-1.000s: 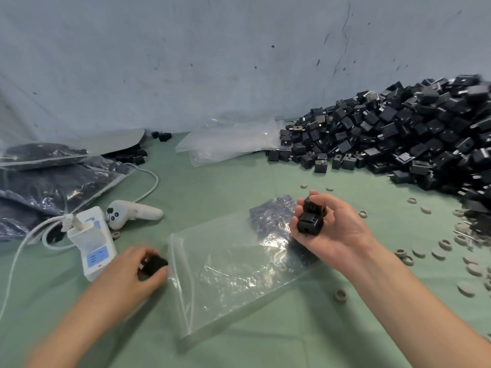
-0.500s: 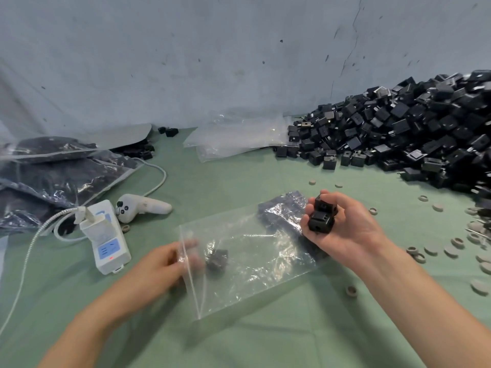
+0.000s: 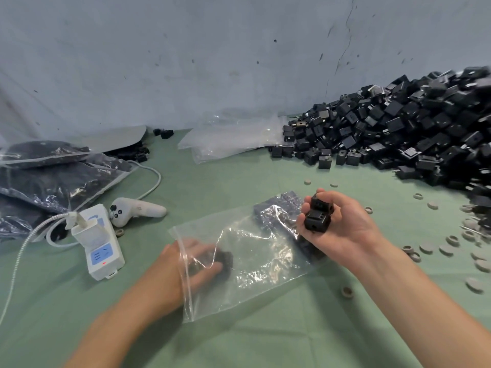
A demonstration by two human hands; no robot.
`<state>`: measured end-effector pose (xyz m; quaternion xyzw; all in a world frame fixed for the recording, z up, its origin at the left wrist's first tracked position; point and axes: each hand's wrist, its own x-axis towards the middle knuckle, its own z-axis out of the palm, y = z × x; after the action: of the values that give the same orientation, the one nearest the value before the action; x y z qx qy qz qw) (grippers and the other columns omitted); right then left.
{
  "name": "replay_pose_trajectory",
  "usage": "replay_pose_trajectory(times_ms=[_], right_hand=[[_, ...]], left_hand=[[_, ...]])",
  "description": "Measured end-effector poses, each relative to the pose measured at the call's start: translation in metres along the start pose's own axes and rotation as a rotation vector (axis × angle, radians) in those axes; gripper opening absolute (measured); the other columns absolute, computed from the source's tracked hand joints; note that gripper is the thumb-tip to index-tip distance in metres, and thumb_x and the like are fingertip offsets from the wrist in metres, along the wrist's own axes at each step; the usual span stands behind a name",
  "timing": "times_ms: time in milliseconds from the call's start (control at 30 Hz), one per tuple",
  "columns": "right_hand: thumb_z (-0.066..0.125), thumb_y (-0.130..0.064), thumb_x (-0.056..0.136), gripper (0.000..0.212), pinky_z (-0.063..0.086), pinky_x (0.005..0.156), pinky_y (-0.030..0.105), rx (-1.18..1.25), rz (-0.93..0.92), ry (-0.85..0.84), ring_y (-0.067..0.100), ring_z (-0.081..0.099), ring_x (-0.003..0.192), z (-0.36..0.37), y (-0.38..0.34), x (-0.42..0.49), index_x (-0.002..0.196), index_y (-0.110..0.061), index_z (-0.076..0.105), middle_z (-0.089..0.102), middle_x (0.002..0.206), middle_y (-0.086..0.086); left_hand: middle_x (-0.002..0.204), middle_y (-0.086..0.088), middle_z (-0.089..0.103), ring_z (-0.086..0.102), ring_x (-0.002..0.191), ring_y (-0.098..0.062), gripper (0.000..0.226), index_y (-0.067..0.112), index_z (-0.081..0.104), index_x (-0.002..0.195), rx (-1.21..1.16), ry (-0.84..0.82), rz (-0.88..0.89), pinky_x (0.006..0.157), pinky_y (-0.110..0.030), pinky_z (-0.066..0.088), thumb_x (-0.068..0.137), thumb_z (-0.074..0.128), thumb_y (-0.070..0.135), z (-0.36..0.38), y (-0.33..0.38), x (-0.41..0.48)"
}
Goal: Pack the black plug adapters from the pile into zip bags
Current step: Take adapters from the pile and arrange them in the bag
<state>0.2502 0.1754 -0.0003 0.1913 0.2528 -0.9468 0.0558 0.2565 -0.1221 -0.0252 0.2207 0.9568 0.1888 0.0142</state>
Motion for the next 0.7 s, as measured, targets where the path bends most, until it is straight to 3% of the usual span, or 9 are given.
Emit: replay_pose_trajectory(times_ms=[100,233,300,367,433,500,600,700], right_hand=[[0.060,-0.004,0.087,0.016,0.054,0.060,0.033,-0.002,0.002,0.002,0.021,0.059,0.067,0.000,0.000,0.000,0.099,-0.013,0.055,0.064,0.080,0.011],[0.061,-0.004,0.086,0.018,0.054,0.060,0.033,0.001,0.006,-0.001,0.022,0.059,0.068,-0.002,0.000,-0.001,0.101,-0.014,0.055,0.064,0.081,0.011],[0.060,-0.004,0.087,0.019,0.053,0.060,0.033,-0.002,0.001,0.003,0.021,0.059,0.068,-0.001,0.000,-0.002,0.102,-0.013,0.055,0.063,0.083,0.011],[0.060,-0.004,0.087,0.019,0.053,0.060,0.033,-0.001,-0.005,0.007,0.021,0.059,0.066,-0.001,-0.002,-0.001,0.103,-0.013,0.054,0.063,0.083,0.011],[0.059,-0.004,0.088,0.019,0.053,0.059,0.033,0.002,-0.008,0.010,0.021,0.058,0.066,-0.001,-0.003,-0.001,0.103,-0.013,0.054,0.062,0.083,0.011],[0.059,-0.004,0.088,0.017,0.053,0.060,0.033,0.012,-0.003,0.008,0.021,0.058,0.067,-0.002,-0.004,-0.001,0.102,-0.012,0.054,0.062,0.083,0.011],[0.060,-0.004,0.087,0.016,0.054,0.062,0.033,0.028,0.000,0.000,0.022,0.058,0.069,-0.002,-0.007,0.001,0.100,-0.012,0.056,0.062,0.086,0.011],[0.060,-0.004,0.087,0.013,0.054,0.064,0.033,0.026,-0.008,0.005,0.022,0.058,0.070,-0.001,-0.008,0.002,0.098,-0.011,0.056,0.062,0.084,0.011]], left_hand=[[0.082,0.020,0.057,0.056,0.083,0.001,0.025,0.046,0.063,0.089,-0.023,0.083,0.040,0.073,-0.026,0.049,0.079,0.051,0.066,0.008,0.009,0.011],[0.077,0.011,0.066,0.063,0.068,-0.004,0.026,0.031,0.057,0.082,-0.374,0.151,0.004,0.061,-0.016,0.048,0.072,0.064,0.055,0.019,0.031,0.024],[0.080,0.009,0.066,0.062,0.067,-0.006,0.024,0.030,0.050,0.089,-0.374,0.143,0.005,0.063,-0.018,0.048,0.085,0.064,0.049,0.026,0.036,0.026],[0.085,0.019,0.063,0.061,0.070,-0.001,0.021,0.030,0.048,0.092,-0.330,0.157,0.032,0.063,-0.010,0.044,0.091,0.065,0.043,0.029,0.036,0.028],[0.091,0.024,0.060,0.060,0.079,-0.002,0.021,0.031,0.052,0.089,-0.311,0.130,0.080,0.066,-0.007,0.043,0.085,0.069,0.041,0.026,0.034,0.029],[0.096,0.025,0.059,0.059,0.091,-0.002,0.020,0.033,0.058,0.088,-0.263,0.112,0.148,0.077,-0.006,0.041,0.076,0.067,0.045,0.022,0.029,0.027],[0.098,0.017,0.065,0.061,0.099,-0.005,0.016,0.031,0.068,0.091,-0.244,0.095,0.192,0.090,-0.018,0.043,0.077,0.065,0.039,0.017,0.026,0.025],[0.101,0.012,0.067,0.063,0.099,-0.005,0.021,0.035,0.065,0.093,-0.236,0.115,0.160,0.089,-0.024,0.047,0.081,0.071,0.019,0.023,0.024,0.028]])
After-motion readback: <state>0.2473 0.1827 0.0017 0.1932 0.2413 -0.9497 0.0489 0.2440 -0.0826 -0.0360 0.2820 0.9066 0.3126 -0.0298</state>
